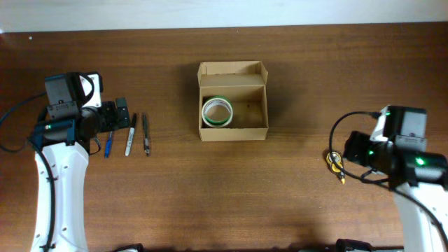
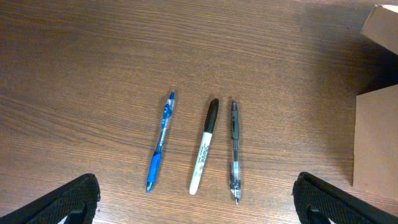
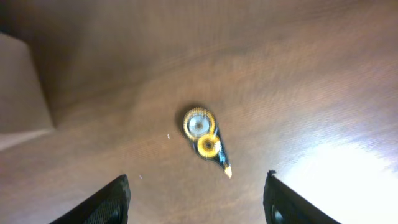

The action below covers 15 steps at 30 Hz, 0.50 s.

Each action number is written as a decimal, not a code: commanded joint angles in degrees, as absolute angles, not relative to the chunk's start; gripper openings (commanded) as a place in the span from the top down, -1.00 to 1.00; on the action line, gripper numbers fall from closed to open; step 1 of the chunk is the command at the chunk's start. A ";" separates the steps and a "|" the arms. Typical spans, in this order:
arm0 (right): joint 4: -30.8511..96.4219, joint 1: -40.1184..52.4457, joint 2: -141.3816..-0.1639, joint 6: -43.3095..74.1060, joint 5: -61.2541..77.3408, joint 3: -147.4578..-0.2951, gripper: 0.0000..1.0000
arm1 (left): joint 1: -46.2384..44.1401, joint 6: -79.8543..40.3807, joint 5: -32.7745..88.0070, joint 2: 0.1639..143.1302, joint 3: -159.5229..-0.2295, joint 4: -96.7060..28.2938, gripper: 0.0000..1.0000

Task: Pack container
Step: 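Open the right gripper and move it over the yellow correction tape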

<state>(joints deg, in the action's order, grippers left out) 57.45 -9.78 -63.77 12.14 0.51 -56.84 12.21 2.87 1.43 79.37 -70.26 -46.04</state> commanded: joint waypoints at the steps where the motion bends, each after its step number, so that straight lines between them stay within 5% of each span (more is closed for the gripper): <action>1: 56.27 -10.13 -69.58 10.90 1.93 -55.27 -0.33 | 12.53 3.75 1.23 79.66 -71.18 -45.91 -0.99; 15: 48.38 -9.34 -94.35 -2.04 0.36 -55.29 -0.31 | 12.53 3.75 1.23 79.66 -71.18 -45.91 -0.99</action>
